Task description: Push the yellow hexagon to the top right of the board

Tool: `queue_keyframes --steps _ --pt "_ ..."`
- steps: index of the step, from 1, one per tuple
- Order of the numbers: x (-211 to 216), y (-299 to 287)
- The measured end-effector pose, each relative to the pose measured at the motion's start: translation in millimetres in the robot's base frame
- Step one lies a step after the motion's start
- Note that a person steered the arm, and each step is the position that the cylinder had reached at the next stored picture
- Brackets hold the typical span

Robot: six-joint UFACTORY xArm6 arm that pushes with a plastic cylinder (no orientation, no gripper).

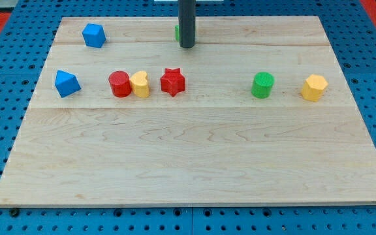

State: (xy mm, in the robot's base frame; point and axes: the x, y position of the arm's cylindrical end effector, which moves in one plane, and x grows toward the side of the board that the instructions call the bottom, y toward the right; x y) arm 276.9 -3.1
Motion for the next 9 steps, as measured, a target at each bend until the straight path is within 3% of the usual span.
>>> queue_keyframes --steps 4,7,9 --pt "17 89" --pt "18 91" --pt "47 84"
